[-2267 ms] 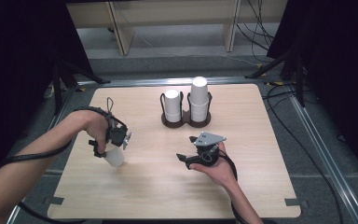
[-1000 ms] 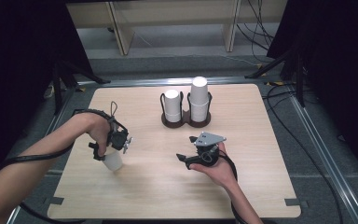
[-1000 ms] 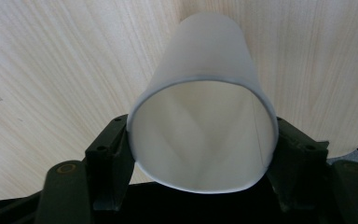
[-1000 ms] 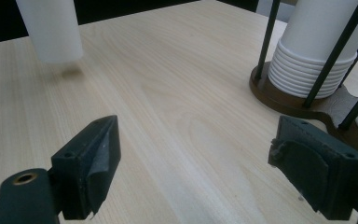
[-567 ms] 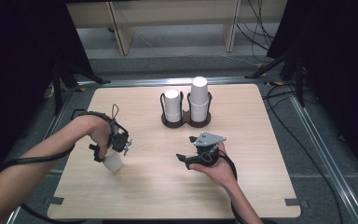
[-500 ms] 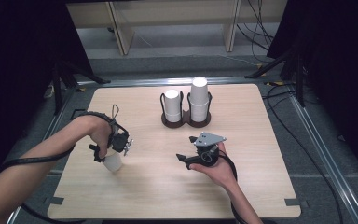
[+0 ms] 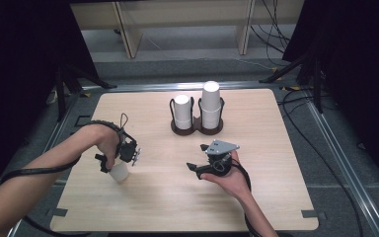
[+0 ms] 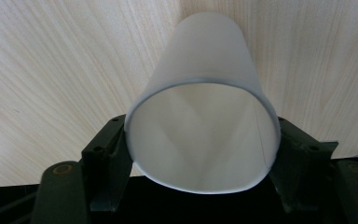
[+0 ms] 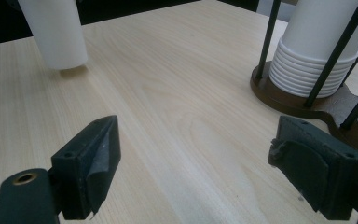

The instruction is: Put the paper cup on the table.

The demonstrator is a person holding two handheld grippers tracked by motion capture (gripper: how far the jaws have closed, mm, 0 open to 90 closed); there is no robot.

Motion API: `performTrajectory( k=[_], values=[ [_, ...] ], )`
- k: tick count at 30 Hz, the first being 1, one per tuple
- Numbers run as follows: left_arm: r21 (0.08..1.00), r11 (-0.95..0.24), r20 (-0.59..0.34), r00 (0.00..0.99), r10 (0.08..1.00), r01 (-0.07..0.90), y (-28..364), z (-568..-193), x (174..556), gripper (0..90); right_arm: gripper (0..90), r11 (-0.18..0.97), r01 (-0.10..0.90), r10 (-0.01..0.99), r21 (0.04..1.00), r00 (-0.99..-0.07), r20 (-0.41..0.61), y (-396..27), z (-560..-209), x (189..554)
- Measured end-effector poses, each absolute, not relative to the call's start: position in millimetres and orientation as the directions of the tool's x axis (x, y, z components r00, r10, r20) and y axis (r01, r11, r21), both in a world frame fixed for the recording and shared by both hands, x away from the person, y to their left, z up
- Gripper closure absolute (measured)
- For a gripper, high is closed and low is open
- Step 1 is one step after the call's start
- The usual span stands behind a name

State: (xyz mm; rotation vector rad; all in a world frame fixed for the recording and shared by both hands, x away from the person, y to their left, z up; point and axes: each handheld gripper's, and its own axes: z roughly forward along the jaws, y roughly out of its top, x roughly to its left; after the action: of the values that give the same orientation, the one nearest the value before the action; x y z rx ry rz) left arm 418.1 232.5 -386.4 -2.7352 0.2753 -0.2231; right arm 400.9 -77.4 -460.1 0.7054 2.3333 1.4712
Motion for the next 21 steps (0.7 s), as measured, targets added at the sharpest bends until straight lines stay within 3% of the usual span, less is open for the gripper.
performTrajectory(
  k=[10, 11, 21],
  values=[
    [-0.386, -0.909, 0.098, 0.972, -0.212, -0.159, 231.5, -390.0, 419.1, 28.6, 15.8, 0.358, 0.249, 0.550, 0.900, -0.835, 0.013, -77.7, -460.1, 400.8],
    [-0.410, -0.894, 0.063, 0.972, -0.226, -0.181, 229.8, -388.1, 421.2, 28.5, 15.8, 0.357, 0.249, 0.550, 0.900, -0.835, 0.013, -77.6, -460.1, 400.8],
    [-0.393, -0.906, 0.095, 0.974, -0.208, -0.155, 230.1, -393.6, 418.2, 28.1, 15.9, 0.353, 0.248, 0.547, 0.902, -0.837, 0.017, -77.0, -460.2, 401.0]
  ],
)
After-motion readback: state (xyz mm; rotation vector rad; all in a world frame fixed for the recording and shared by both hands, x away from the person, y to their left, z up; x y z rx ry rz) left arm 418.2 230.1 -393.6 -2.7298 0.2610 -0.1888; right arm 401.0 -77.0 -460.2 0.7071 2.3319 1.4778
